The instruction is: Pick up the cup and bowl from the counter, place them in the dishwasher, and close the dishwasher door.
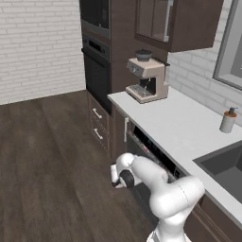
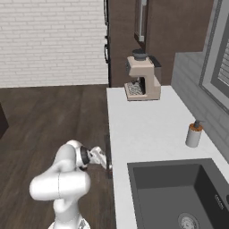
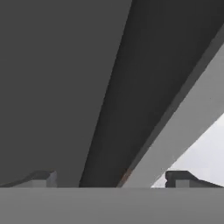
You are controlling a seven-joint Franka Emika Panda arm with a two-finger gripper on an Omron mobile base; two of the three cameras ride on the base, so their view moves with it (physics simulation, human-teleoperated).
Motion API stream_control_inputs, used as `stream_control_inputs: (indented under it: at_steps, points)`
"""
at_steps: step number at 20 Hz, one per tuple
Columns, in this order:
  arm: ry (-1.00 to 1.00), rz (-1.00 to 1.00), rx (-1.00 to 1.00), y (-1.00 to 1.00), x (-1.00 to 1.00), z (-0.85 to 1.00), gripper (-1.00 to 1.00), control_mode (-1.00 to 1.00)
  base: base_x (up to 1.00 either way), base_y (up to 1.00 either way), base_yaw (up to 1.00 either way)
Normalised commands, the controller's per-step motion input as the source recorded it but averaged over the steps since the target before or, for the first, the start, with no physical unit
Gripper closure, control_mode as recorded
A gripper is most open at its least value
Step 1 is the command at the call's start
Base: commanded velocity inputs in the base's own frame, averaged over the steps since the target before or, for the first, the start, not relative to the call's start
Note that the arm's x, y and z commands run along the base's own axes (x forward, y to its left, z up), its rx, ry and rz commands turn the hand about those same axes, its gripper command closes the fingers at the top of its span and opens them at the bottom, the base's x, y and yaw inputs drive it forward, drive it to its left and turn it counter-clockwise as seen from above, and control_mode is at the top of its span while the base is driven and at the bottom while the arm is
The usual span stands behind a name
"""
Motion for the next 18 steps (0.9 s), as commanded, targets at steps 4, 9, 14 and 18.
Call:
stream_control_inputs:
  at_steps: [4,9,14,18]
  points:
    - [0.23,0.11,0.19,-1.00,0.49,0.13,-1.00,-1.00,0.00,0.00,0.00]
    - [0.20,0.34,0.28,-1.00,0.13,-0.01,-1.00,-1.00,0.00,0.00,0.00]
    - [0.02,0.38,0.29,-1.00,0.00,-0.12,-1.00,-1.00,0.00,0.00,0.00]
    - [0.00,0.38,0.36,-1.00,0.00,0.01,-1.00,-1.00,0.00,0.00,0.00]
